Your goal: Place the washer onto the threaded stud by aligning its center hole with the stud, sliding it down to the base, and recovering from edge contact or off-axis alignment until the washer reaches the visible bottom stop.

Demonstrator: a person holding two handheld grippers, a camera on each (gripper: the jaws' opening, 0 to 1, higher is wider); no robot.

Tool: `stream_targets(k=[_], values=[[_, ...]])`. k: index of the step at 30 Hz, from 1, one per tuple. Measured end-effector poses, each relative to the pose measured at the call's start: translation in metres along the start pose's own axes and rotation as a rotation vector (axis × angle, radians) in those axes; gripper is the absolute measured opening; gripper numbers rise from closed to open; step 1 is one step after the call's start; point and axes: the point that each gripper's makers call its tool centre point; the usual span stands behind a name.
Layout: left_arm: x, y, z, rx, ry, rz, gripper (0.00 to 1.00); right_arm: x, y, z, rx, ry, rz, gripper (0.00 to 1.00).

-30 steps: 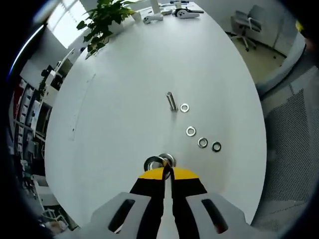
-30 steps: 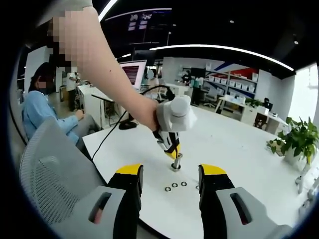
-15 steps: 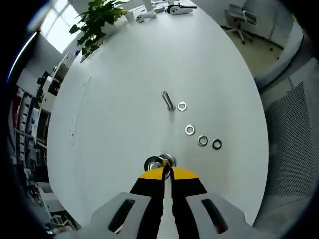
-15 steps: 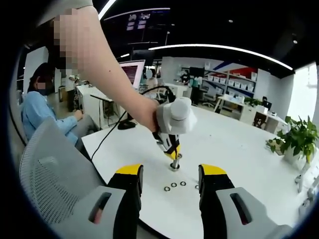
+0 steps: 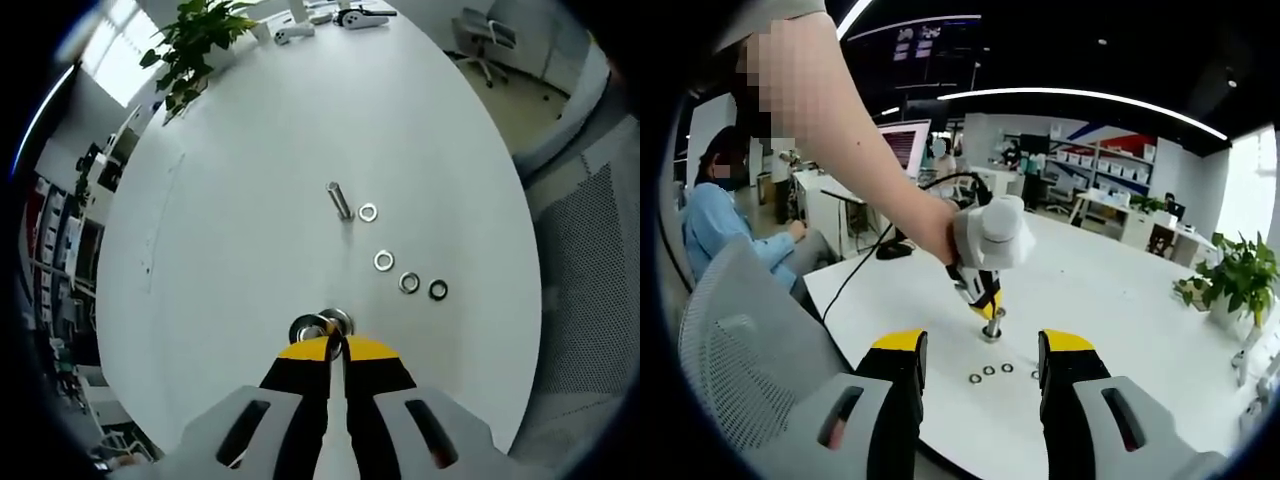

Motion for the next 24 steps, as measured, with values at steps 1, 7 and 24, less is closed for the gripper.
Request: stream_targets(k=[1,7,24], values=[[-0.0006,0.0002,0.0003,-0.002,0.001,0.0,0.02,0.0,0.0001,-0.0001,-0.001,0.0,0.0,0.47],[-0.0005,-0.0005,0.0001,-0.007,0.008,0.003,0.02,-0.0002,0.0004,0.0,0.001,0.0,0.003,0.47],[-0.0009,-0.0012,0.0021,0.017,0.04,0.008,0.04,0.0001,-0.0012,-0.0007,-0.002,0.0,-0.002,0.47]])
Point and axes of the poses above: the point that each gripper's makers call its tool centre point, and the gripper's own axes: x roughly forward along the fingers, z roughly to its right, y roughly out of its top, and after that the axes turned 8 degrees about -x, right-handed
